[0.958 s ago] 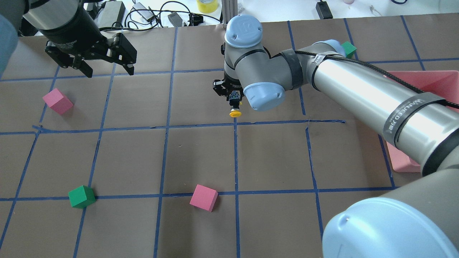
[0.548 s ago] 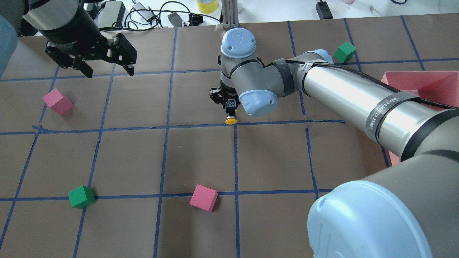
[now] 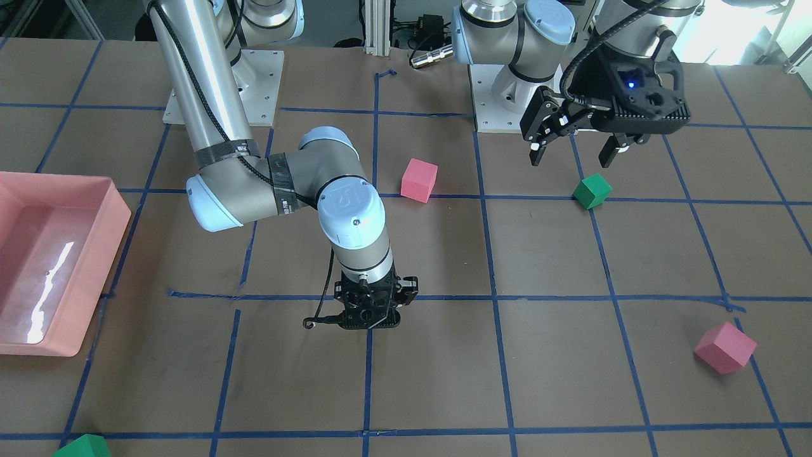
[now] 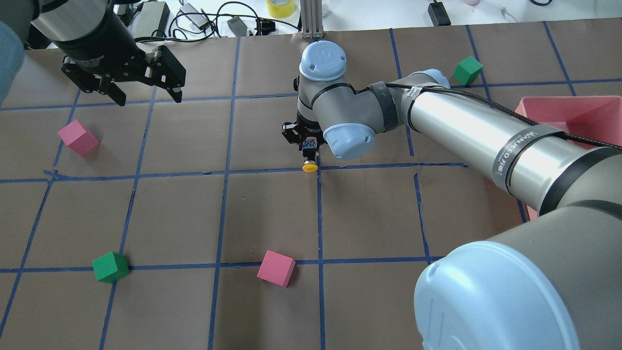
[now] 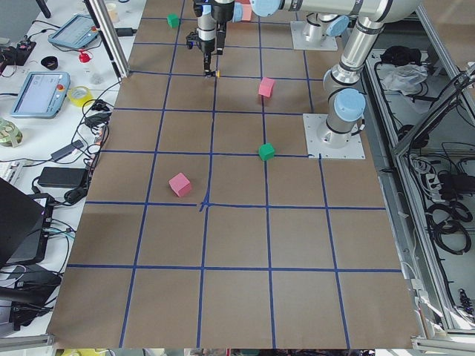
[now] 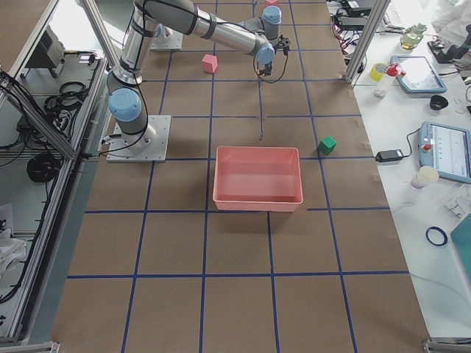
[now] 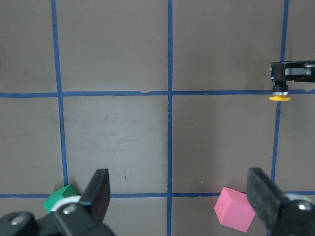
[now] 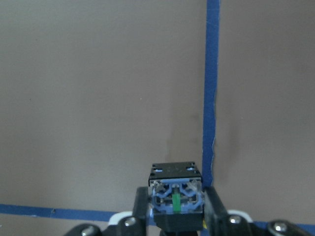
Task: Align button upright
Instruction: 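Lower the switch onto the table and open the right gripper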
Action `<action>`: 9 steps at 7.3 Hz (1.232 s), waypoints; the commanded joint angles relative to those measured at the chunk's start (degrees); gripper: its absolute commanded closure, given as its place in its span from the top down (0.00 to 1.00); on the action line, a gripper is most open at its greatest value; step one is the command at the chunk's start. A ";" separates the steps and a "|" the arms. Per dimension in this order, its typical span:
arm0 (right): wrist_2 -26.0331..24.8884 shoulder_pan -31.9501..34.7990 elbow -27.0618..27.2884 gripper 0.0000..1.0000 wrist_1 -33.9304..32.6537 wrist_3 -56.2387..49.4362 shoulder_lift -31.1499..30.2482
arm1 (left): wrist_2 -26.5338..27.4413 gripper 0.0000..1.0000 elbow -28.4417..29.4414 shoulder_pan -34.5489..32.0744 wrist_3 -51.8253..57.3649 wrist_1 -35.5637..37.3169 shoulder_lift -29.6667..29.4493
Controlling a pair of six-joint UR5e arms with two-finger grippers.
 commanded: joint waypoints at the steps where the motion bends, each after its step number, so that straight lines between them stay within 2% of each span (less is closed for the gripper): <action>1: 0.05 0.00 0.40 0.04 0.09 0.42 0.04 | 0.00 1.00 0.00 0.06 0.00 0.00 0.00; 2: 0.05 0.00 0.40 0.18 0.18 0.68 -0.05 | 0.08 1.00 0.00 0.06 0.00 0.00 0.00; 3: 0.05 0.00 0.75 0.43 0.26 0.86 -0.31 | 0.08 1.00 0.08 0.06 0.00 0.00 0.00; 4: -0.21 0.00 0.84 0.62 0.18 0.34 -0.31 | 0.08 1.00 0.00 0.06 0.00 0.00 0.00; 5: 0.05 0.00 0.75 0.99 0.00 -0.01 -0.75 | 0.08 1.00 0.08 0.06 0.00 0.00 0.00; 9: -1.09 -0.43 -0.13 1.00 1.05 -0.19 -4.25 | -0.44 1.00 0.35 0.41 0.09 -0.09 0.09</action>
